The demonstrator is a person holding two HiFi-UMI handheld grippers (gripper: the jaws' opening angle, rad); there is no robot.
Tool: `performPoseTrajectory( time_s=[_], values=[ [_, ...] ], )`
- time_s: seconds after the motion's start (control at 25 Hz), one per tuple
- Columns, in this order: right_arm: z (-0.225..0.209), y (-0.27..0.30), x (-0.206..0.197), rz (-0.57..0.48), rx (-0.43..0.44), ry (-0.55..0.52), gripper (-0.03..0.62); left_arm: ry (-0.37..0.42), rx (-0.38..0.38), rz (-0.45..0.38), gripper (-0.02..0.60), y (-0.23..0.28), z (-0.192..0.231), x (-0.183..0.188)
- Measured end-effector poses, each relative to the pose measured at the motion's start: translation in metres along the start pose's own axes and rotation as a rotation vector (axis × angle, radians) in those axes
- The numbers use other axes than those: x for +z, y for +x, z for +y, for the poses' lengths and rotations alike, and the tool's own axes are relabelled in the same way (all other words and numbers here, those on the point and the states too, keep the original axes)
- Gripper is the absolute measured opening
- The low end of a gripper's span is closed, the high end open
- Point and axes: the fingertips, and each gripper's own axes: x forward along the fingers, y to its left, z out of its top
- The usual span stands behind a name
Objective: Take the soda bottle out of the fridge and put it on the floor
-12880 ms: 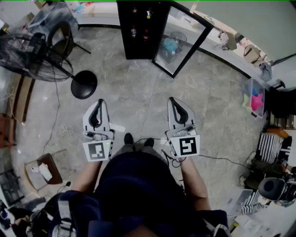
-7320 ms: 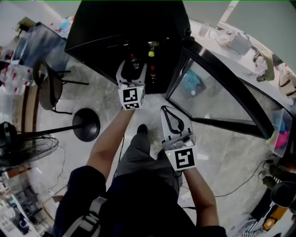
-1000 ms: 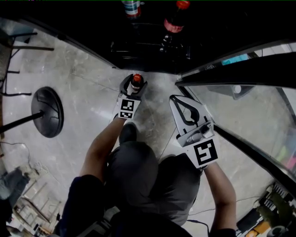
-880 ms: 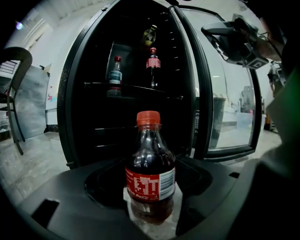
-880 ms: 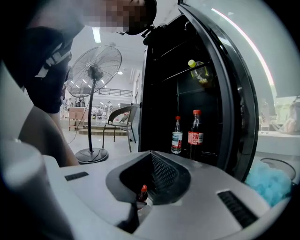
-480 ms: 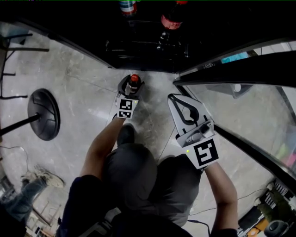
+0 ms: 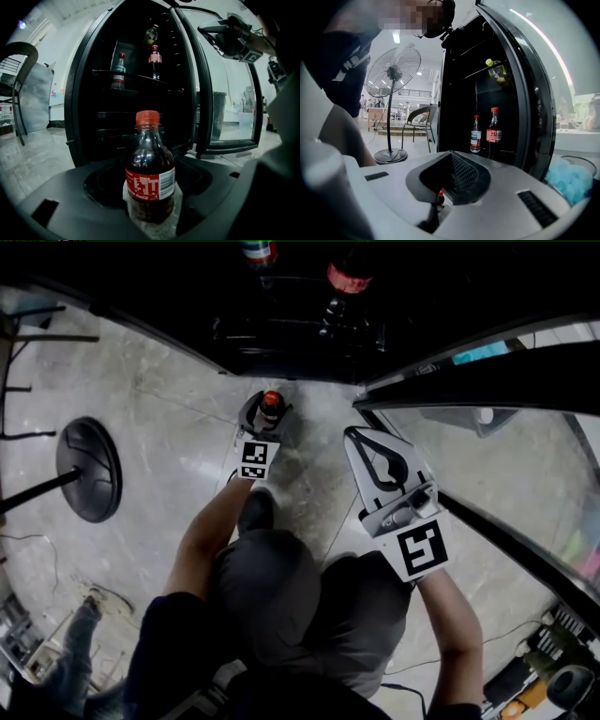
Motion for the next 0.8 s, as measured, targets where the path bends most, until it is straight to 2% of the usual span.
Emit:
performPoseTrajectory(
  time_s=[0.32, 0.64, 0.8],
  values=[
    [0.004, -0.002, -0.005, 0.013, 0.013, 0.009, 0.018, -0.008, 0.013, -0.021, 0.315, -0.008, 0.000, -0.005],
    [0.005, -0.003, -0.011, 0.018, 0.010, 0.007, 0.018, 0.016, -0.005, -0.026, 0.316, -0.012, -0.003, -0.009],
    [0.007, -0.006, -0.011, 0.020, 0.010, 0.002, 0.018, 0.055, -0.017, -0.014, 0.316, -0.018, -0.006, -0.012]
  ],
)
